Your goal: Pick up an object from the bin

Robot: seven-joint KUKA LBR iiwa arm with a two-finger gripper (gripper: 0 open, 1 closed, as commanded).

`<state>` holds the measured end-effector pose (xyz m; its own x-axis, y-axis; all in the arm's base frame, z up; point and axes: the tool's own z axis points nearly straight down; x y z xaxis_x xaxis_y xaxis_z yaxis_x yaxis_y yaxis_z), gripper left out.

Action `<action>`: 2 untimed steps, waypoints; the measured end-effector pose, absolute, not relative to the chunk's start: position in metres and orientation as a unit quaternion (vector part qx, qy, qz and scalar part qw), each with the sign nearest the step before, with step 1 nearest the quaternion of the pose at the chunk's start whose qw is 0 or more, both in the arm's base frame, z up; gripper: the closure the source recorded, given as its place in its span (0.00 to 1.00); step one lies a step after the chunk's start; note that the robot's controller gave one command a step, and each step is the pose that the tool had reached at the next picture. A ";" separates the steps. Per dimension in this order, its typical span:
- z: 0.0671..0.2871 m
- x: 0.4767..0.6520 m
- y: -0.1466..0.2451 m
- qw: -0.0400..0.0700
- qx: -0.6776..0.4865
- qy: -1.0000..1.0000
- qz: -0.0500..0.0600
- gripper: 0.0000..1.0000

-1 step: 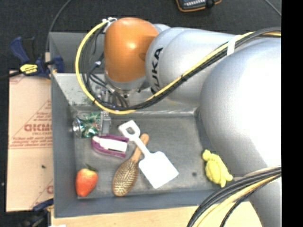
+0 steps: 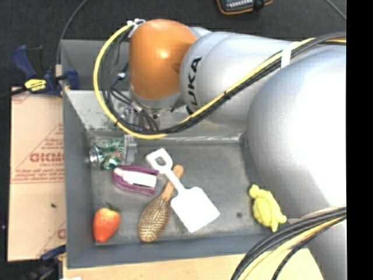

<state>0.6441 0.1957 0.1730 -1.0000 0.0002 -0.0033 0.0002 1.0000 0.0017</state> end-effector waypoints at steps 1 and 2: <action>0.069 0.654 0.209 -0.001 0.062 0.998 0.001 0.00; 0.136 0.648 0.228 0.011 0.136 0.991 0.006 0.00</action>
Offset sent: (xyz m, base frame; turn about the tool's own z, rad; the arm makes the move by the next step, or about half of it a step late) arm 0.0015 0.0314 -0.0409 0.2767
